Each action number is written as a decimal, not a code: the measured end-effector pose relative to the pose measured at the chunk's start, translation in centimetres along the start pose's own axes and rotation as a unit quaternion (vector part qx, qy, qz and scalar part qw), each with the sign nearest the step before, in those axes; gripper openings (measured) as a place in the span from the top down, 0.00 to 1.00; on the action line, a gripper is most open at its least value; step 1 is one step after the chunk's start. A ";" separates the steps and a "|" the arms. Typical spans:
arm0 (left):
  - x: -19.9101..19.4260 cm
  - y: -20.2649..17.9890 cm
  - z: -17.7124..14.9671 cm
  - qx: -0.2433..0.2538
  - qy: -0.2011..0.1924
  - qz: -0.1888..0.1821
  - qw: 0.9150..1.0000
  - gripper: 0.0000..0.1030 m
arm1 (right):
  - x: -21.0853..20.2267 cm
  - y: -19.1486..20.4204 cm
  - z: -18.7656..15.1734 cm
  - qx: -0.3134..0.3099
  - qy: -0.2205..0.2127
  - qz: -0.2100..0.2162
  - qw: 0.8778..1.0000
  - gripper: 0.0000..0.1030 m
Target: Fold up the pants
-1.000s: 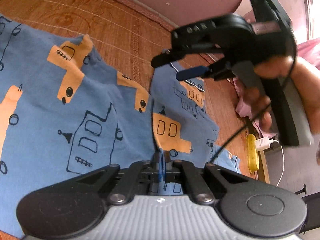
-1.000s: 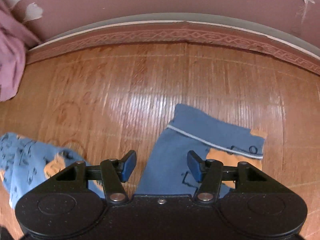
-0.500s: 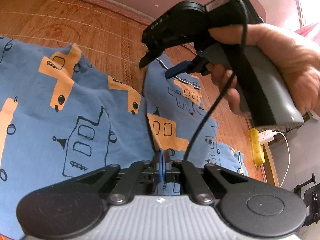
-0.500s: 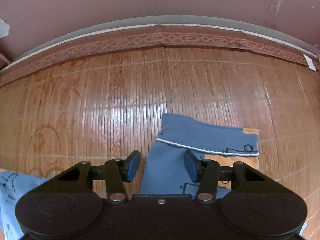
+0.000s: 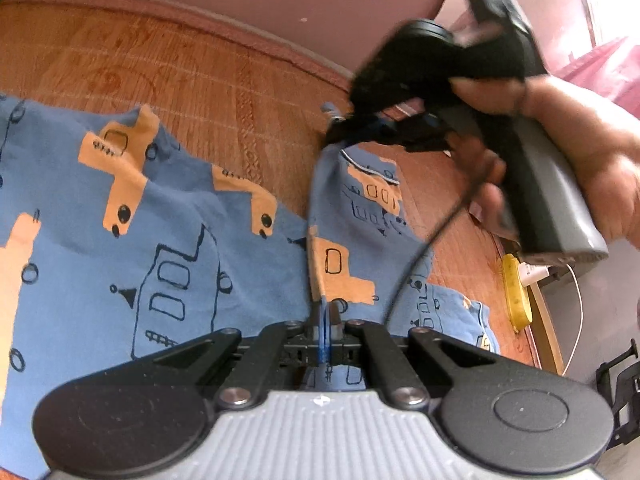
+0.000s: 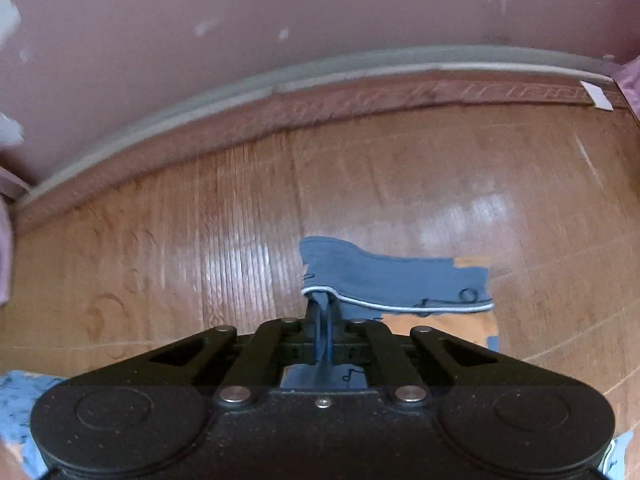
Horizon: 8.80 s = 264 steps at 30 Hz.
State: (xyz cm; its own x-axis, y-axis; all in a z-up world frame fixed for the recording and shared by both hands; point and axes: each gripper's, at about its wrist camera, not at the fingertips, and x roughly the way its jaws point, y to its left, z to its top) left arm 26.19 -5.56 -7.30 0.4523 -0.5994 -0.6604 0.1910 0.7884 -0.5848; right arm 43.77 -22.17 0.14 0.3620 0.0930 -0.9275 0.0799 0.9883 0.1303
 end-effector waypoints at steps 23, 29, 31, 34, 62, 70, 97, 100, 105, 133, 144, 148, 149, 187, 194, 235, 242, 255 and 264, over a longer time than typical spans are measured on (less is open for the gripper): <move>-2.9 -12.6 -6.3 0.311 -0.011 0.008 0.950 1.00 | -16.5 -21.5 -23.1 0.164 -0.312 0.135 0.926 0.98; -1.3 -13.0 -10.0 0.361 0.031 0.023 0.932 1.00 | -12.3 -24.1 -28.5 0.232 -0.269 0.103 0.929 0.98; -1.2 -12.7 -10.6 0.366 0.037 0.027 0.929 1.00 | -11.8 -24.0 -29.2 0.239 -0.271 0.103 0.927 0.98; -1.0 -12.6 -11.0 0.368 0.039 0.036 0.928 1.00 | -11.5 -23.9 -29.2 0.239 -0.264 0.110 0.928 0.92; -0.4 -12.8 -10.2 0.331 0.043 0.042 0.942 1.00 | -15.5 -19.8 -28.6 -0.015 -0.353 -0.010 0.935 0.85; 0.2 -12.9 -10.9 0.354 0.060 0.038 0.933 1.00 | -11.6 -22.0 -28.9 0.053 -0.253 -0.076 0.963 0.82; -12.5 5.5 -3.0 0.150 -0.123 0.267 0.944 0.52 | -8.8 -15.7 -28.8 -0.092 -0.233 -0.033 0.968 0.57; -13.6 7.5 -2.3 0.120 -0.136 0.292 0.939 0.53 | -8.9 -15.7 -28.6 -0.087 -0.222 -0.030 0.971 0.57; -14.6 10.0 -1.4 0.100 -0.126 0.314 0.936 0.57 | -9.3 -16.0 -28.7 -0.088 -0.208 -0.025 0.974 0.57; -14.6 7.4 1.2 -0.003 -0.052 0.176 0.983 0.54 | -10.5 -6.4 -17.0 -0.260 -0.157 0.175 0.936 0.35; -10.2 12.5 3.8 -0.231 -0.050 0.147 0.960 1.00 | -2.5 6.6 -7.8 -0.355 -0.053 0.286 0.888 0.50; -10.9 12.6 2.6 -0.208 -0.061 0.137 0.967 1.00 | -0.4 9.6 -7.9 -0.375 -0.020 0.291 0.880 0.54; -11.0 12.5 2.4 -0.198 -0.063 0.137 0.968 1.00 | 0.2 10.2 -8.0 -0.374 -0.010 0.292 0.880 0.57; -18.9 14.2 -3.7 0.097 -0.040 0.356 0.929 0.97 | -8.7 -16.1 -27.0 -0.061 -0.136 0.121 0.981 0.32; -19.6 11.5 -3.2 0.095 -0.036 0.379 0.920 0.88 | -11.7 -20.9 -28.4 -0.001 -0.194 0.075 0.978 0.25; 15.1 -26.0 -4.0 0.545 0.141 0.033 0.826 0.54 | -9.9 -26.7 -27.7 0.007 -0.180 0.072 0.981 0.55; 15.7 -26.2 -2.8 0.533 0.162 0.032 0.830 0.44 | -10.2 -28.2 -27.8 0.043 -0.193 0.090 0.976 0.48; 16.3 -25.7 -4.1 0.529 0.164 0.027 0.832 0.69 | -8.9 -28.2 -27.3 0.082 -0.181 0.123 0.972 0.84; 13.4 -24.0 -0.2 0.356 0.147 0.031 0.923 0.42 | -10.2 -27.7 -27.6 0.102 -0.220 0.125 0.962 0.91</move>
State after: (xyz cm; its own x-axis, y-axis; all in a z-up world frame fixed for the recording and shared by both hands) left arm 27.49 -32.52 -2.27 0.2452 -0.4798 -0.8424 0.7434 0.6508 -0.1543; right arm 12.23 -47.17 -3.72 0.7479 0.2202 -0.6263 0.1040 0.8929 0.4381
